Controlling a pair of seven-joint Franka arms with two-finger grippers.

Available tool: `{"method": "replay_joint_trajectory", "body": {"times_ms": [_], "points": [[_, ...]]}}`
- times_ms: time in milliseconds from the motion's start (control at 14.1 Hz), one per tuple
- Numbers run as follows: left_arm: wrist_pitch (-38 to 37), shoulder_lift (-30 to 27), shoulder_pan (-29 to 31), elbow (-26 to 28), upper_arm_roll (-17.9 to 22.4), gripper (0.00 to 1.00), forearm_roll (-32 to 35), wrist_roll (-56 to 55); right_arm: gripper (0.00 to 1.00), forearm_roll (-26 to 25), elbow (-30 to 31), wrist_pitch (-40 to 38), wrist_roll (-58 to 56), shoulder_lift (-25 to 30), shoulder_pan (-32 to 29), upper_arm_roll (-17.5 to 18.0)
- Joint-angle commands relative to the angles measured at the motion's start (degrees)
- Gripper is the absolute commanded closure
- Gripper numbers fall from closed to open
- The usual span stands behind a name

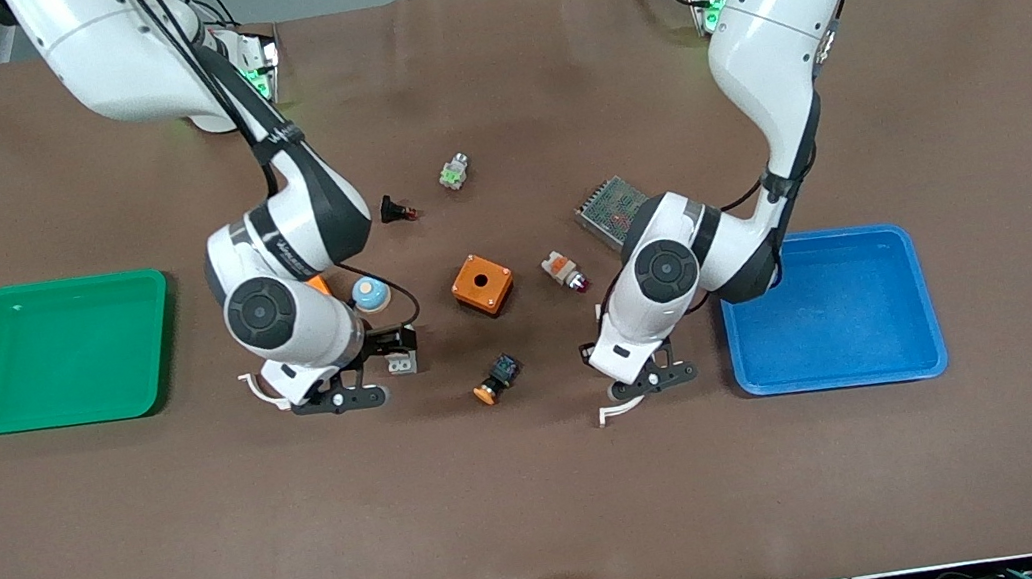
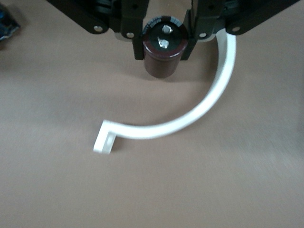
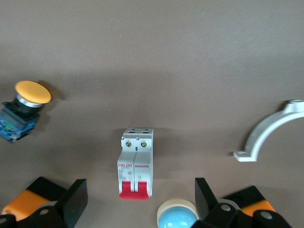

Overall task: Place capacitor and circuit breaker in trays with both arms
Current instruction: 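Grasp the capacitor with the left gripper while the right gripper grasps the breaker, then drop the capacitor into the blue tray while the right gripper carries the breaker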

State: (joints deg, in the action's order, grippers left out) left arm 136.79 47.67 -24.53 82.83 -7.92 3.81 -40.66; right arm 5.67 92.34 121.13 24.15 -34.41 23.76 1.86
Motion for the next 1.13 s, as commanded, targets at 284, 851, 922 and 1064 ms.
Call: {"method": "replay_joint_trajectory", "body": {"times_ms": [284, 851, 922, 1064], "points": [[-11.52, -11.36, 9.05, 2.06, 0.01, 1.0, 1.73, 5.21, 0.0, 1.19, 1.96, 4.73, 0.46, -2.77, 2.16, -0.27], [-9.46, -17.17, 24.34, 18.04, -0.17, 0.99, 3.4, 24.2, 0.61, 1.19, 2.85, 5.0, 0.37, -3.3, 2.17, -0.36], [-6.57, -17.35, 25.84, 20.59, -0.25, 0.99, 3.4, 25.61, 0.69, 1.19, 2.85, 5.08, 0.37, -3.3, 2.25, -0.36], [-0.41, -17.88, 28.83, 25.69, -0.69, 0.99, 3.4, 27.21, 0.77, 1.19, 2.76, 5.0, 0.37, -3.21, 2.25, -0.36]]}}
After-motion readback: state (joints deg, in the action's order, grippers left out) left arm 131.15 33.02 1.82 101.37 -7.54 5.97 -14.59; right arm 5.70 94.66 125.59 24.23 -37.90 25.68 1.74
